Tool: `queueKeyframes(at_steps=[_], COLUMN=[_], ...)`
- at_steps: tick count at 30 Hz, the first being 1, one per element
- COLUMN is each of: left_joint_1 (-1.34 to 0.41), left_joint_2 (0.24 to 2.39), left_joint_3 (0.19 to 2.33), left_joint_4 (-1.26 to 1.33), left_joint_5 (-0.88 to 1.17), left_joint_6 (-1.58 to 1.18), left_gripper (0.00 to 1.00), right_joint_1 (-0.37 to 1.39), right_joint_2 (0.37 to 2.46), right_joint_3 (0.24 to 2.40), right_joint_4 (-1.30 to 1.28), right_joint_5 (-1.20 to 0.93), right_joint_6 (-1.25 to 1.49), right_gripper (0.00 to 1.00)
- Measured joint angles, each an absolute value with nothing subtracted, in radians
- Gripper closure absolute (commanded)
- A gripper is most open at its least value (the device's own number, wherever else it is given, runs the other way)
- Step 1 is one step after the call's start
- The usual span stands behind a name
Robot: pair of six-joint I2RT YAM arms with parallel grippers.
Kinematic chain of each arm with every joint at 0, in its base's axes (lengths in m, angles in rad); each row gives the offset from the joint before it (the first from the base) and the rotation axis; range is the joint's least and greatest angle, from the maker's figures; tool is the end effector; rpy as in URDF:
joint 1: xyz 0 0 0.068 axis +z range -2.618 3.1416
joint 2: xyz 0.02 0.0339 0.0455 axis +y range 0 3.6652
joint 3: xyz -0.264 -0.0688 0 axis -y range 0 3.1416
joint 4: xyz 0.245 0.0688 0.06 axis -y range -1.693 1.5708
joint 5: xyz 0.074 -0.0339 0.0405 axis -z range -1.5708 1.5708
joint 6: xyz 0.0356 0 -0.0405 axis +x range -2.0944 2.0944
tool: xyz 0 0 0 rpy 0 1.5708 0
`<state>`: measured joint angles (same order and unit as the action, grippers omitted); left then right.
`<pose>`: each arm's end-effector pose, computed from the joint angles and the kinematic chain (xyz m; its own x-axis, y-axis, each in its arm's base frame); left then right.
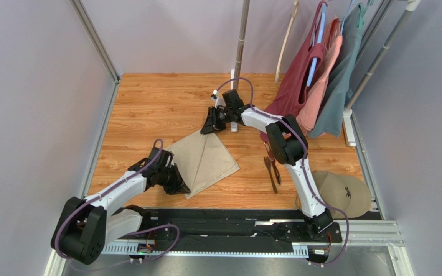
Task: Fold the napkin into a case and place the utensils inside
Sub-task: Smooth out the upper triangle-folded napkin at the center of the board.
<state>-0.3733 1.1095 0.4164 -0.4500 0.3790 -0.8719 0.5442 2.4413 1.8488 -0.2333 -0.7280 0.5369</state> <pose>0.1569 -0.0756 0.1421 -0.9139 -0.4059 -0.0091 -0.3387 0.7746 -0.5341 0.4384 0.2930 0.1227 -0.9355 -0.1198 -0.3324 -0.3421 0.5428 0.7671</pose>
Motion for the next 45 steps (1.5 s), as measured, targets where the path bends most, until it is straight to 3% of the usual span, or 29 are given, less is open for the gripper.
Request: queueKeyframes(at_steps=[10,15,19,24,27,33,39,41,42,45], left_joint_1=[-0.379,-0.379,-0.379,-0.379,-0.379,-0.379,-0.381,-0.381,-0.382,-0.377], left_joint_2=[1.045,0.964,0.919,1.109,1.198,1.18,1.184,1.173,1.159,1.093], left_joint_3=[0.382,0.428,0.551,0.67,0.654,0.559,0.474,0.477,0.487,0.558], left_joint_4=[-0.498,-0.591,-0.612,-0.538,-0.519,-0.531,-0.543,-0.564,-0.581,-0.648], left_joint_5=[0.38,0.374,0.364,0.39,0.387,0.362,0.35,0.339,0.331,0.308], left_joint_6=[-0.913,-0.913,-0.91,-0.894,-0.887,-0.887,-0.893,-0.89,-0.885,-0.852], left_gripper=[0.92,0.85,0.91,0.95,0.98,1.0,1.0,1.0,0.88,0.66], right_joint_1=[0.528,0.527,0.527,0.527,0.527,0.529,0.527,0.525,0.525,0.525], right_joint_2=[2.454,2.445,2.396,2.318,2.305,2.342,2.479,2.513,2.517,2.51], right_joint_3=[1.898,1.905,1.891,1.872,1.872,1.872,1.925,1.972,1.99,1.994], right_joint_4=[-0.22,-0.259,-0.305,-0.309,-0.304,-0.268,-0.254,-0.26,-0.263,-0.267], right_joint_5=[-0.733,-0.716,-0.698,-0.686,-0.693,-0.722,-0.729,-0.764,-0.761,-0.752], right_joint_6=[0.576,0.571,0.56,0.548,0.545,0.551,0.553,0.558,0.556,0.55], right_gripper=[0.74,0.66,0.58,0.54,0.55,0.55,0.54,0.5,0.47,0.38])
